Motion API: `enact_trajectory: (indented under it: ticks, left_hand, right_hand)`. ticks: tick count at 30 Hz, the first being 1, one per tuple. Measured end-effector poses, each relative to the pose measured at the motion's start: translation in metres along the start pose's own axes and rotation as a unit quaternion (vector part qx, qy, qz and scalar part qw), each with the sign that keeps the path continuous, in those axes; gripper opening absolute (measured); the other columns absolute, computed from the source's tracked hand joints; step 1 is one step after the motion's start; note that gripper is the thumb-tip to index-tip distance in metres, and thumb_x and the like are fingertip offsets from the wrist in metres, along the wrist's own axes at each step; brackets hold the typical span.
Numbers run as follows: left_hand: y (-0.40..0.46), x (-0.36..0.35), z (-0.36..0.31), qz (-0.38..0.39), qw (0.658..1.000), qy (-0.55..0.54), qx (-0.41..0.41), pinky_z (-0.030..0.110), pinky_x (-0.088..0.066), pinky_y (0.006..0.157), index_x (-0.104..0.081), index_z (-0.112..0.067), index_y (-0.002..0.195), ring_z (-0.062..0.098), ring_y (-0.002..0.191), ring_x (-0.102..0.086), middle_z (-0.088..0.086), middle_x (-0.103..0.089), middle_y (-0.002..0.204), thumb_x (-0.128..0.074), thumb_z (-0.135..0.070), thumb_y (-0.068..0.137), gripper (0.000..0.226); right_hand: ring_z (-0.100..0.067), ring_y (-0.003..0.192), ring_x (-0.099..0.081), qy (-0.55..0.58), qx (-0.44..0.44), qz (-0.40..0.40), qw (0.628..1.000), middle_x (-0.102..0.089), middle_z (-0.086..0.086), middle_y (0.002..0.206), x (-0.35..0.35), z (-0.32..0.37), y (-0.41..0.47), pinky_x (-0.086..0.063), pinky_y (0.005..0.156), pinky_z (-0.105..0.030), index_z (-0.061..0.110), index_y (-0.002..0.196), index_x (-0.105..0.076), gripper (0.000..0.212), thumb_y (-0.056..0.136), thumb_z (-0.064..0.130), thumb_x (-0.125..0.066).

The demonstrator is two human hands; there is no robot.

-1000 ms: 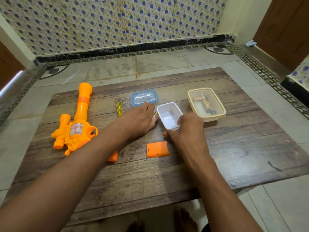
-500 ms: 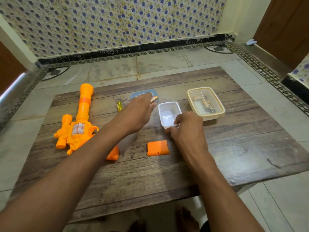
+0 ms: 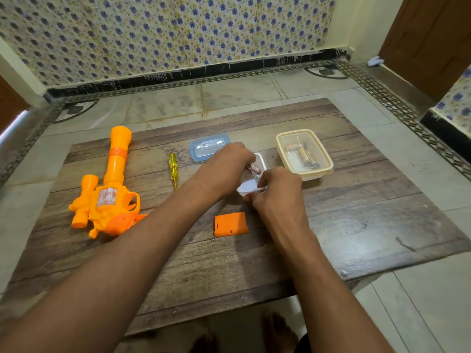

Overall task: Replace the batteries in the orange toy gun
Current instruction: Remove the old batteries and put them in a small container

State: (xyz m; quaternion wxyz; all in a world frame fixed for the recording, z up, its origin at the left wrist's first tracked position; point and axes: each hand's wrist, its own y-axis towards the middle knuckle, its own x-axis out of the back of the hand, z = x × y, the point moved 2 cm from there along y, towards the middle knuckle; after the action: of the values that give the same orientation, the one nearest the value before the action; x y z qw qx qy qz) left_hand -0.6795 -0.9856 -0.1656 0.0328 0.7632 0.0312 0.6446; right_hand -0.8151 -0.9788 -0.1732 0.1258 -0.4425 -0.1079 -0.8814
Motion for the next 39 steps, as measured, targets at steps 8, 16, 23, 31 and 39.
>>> enact_trajectory:
  ticks: [8, 16, 23, 31, 39]
  left_hand:
    - [0.003, 0.011, 0.009, 0.009, 0.995, -0.079, 0.059, 0.026, -0.049, 0.084, -0.069, -0.01, 0.128, 0.024, 0.106, -0.066, 0.009, -0.071, 0.117, -0.064, 0.003, 0.093, 0.038]
    - [0.002, 0.017, -0.003, -0.016, 0.989, -0.133, 0.068, 0.026, -0.056, 0.085, -0.078, -0.006, 0.109, 0.015, 0.087, -0.067, 0.007, -0.071, 0.103, -0.055, 0.018, 0.086, 0.04]
    - [0.007, 0.003, 0.007, -0.038, 0.992, -0.077, 0.087, 0.042, -0.062, 0.079, -0.076, -0.013, 0.096, 0.025, 0.082, -0.072, 0.008, -0.072, 0.096, -0.066, 0.014, 0.079, 0.034]
    - [0.003, 0.01, 0.001, -0.01, 0.992, -0.098, 0.073, 0.032, -0.058, 0.085, -0.081, -0.009, 0.095, 0.022, 0.087, -0.073, 0.009, -0.078, 0.094, -0.075, 0.003, 0.083, 0.018]
    - [0.006, 0.005, -0.001, -0.133, 0.944, -0.277, 0.122, 0.017, -0.057, 0.072, -0.076, -0.011, 0.093, 0.015, 0.084, -0.072, 0.004, -0.074, 0.091, -0.079, 0.0, 0.082, 0.015]
  right_hand:
    - [-0.024, 0.092, -0.069, 0.017, -0.004, -0.001, 1.0, -0.072, -0.011, 0.102, 0.002, 0.0, -0.002, -0.052, 0.075, -0.028, 0.006, 0.1, -0.076, 0.017, 0.086, 0.016, -0.081]
    - [-0.02, 0.086, -0.062, 0.018, -0.009, -0.004, 1.0, -0.071, -0.01, 0.1, 0.004, 0.001, -0.004, -0.047, 0.071, -0.026, 0.007, 0.097, -0.074, 0.013, 0.086, 0.009, -0.08]
    - [-0.018, 0.085, -0.061, 0.016, -0.005, -0.003, 1.0, -0.068, -0.007, 0.096, 0.004, 0.002, -0.004, -0.048, 0.072, -0.026, 0.007, 0.098, -0.074, 0.013, 0.087, 0.01, -0.08]
    - [-0.018, 0.085, -0.062, 0.024, -0.001, -0.003, 1.0, -0.07, -0.01, 0.098, 0.005, 0.001, -0.005, -0.045, 0.07, -0.024, 0.006, 0.096, -0.074, 0.011, 0.087, 0.01, -0.079]
    - [-0.016, 0.075, -0.054, 0.031, 0.002, -0.014, 0.999, -0.068, -0.007, 0.09, 0.004, 0.0, -0.004, -0.042, 0.066, -0.026, 0.007, 0.094, -0.075, 0.01, 0.086, 0.011, -0.08]
